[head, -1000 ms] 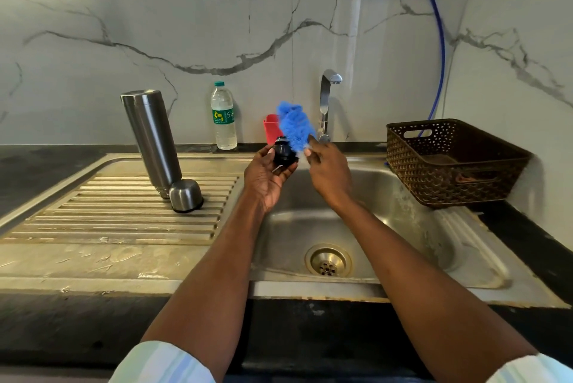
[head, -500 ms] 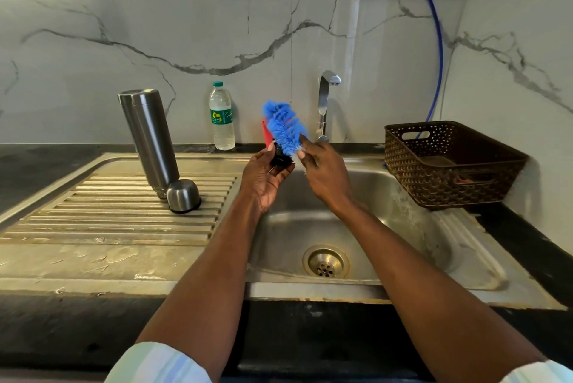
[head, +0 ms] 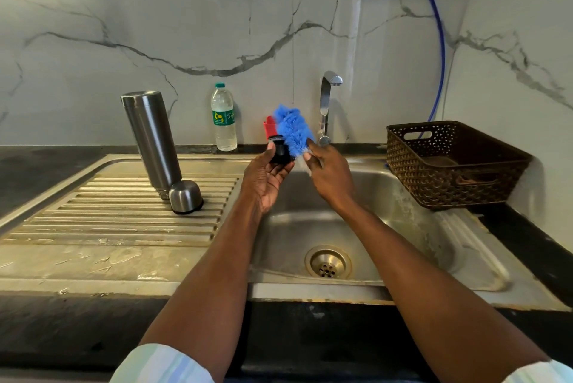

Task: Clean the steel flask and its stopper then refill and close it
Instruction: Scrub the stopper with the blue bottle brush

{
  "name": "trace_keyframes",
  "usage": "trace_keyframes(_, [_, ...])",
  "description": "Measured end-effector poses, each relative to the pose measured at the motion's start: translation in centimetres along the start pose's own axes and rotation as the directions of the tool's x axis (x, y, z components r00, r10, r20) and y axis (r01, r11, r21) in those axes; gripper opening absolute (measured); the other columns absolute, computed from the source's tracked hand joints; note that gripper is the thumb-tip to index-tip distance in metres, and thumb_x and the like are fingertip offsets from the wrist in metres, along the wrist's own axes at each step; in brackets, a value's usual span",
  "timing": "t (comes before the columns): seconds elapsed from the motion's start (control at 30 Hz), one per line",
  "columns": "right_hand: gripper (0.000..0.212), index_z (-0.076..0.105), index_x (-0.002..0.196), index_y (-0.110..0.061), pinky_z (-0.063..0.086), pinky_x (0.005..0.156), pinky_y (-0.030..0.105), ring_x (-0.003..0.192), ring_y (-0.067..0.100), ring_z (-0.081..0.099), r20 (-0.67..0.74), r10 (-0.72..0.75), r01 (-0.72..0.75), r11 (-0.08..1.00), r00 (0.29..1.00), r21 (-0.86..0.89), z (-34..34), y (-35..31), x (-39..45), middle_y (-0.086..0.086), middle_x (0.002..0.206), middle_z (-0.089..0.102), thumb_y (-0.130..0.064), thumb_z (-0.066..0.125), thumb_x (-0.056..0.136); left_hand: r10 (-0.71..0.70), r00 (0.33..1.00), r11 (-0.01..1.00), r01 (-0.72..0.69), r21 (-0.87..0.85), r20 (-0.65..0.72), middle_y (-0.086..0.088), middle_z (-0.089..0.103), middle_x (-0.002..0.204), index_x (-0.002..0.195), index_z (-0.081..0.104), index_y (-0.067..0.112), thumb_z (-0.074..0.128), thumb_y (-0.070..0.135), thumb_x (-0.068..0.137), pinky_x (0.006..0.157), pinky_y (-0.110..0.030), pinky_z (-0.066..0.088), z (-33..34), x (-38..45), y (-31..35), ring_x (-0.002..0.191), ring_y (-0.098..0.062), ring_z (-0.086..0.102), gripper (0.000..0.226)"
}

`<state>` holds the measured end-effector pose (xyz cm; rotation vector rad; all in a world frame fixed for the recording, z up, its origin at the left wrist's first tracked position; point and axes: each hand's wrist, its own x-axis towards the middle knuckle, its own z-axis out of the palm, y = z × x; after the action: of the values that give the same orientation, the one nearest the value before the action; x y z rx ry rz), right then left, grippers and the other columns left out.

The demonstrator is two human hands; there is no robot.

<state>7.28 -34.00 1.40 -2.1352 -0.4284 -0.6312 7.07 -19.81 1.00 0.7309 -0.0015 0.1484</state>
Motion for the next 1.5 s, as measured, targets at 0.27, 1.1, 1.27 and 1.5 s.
trace_keyframes(0.27, [0.04, 0.052, 0.14, -0.016, 0.039, 0.081, 0.025, 0.111, 0.022, 0.056, 0.032, 0.043, -0.042, 0.999, 0.999, -0.024, 0.3, 0.4, -0.2, 0.012, 0.127, 0.059, -0.027, 0.048, 0.102, -0.042, 0.997, 0.997, 0.038, -0.062, -0.058, -0.027, 0.061, 0.114, 0.122, 0.053, -0.003, 0.05, 0.012, 0.101, 0.065, -0.037, 0.062, 0.1, 0.3, 0.1, 0.093, -0.034, 0.066, 0.026])
trace_keyframes(1.1, [0.04, 0.053, 0.14, -0.016, 0.041, 0.083, 0.027, 0.113, 0.025, 0.058, 0.048, 0.038, -0.037, 0.999, 0.998, -0.03, -0.2, -0.3, 0.2, 0.012, 0.126, 0.062, -0.028, 0.047, 0.102, -0.069, 0.997, 0.954, 0.057, 0.294, 0.03, -0.01, 0.069, 0.107, 0.128, 0.059, 0.009, 0.063, 0.024, 0.095, 0.081, -0.04, 0.055, -0.5, -0.1, -0.4, 0.094, -0.024, 0.067, 0.036])
trace_keyframes(1.27, [0.04, 0.053, 0.139, -0.016, 0.036, 0.09, 0.023, 0.122, 0.024, 0.055, 0.154, 0.059, -0.062, 0.998, 0.986, 0.012, -0.8, -0.2, 0.2, 0.011, 0.135, 0.058, -0.026, 0.052, 0.1, 0.007, 0.993, 0.986, 0.013, 0.166, -0.12, -0.02, 0.068, 0.111, 0.127, 0.054, -0.004, 0.07, 0.006, 0.088, 0.066, -0.036, 0.062, -0.4, 0.6, -0.5, 0.1, -0.033, 0.068, 0.042])
trace_keyframes(1.5, [0.039, 0.055, 0.137, -0.017, 0.036, 0.087, 0.02, 0.119, 0.019, 0.056, 0.133, 0.068, -0.081, 0.992, 0.989, 0.094, -1.1, -0.5, 0.3, 0.007, 0.134, 0.06, -0.027, 0.054, 0.1, -0.01, 1.0, 0.97, 0.011, 0.241, -0.006, -0.009, 0.073, 0.102, 0.122, 0.061, 0.003, 0.069, 0.007, 0.089, 0.079, -0.031, 0.056, -0.9, 0.6, -0.3, 0.087, -0.019, 0.07, 0.035])
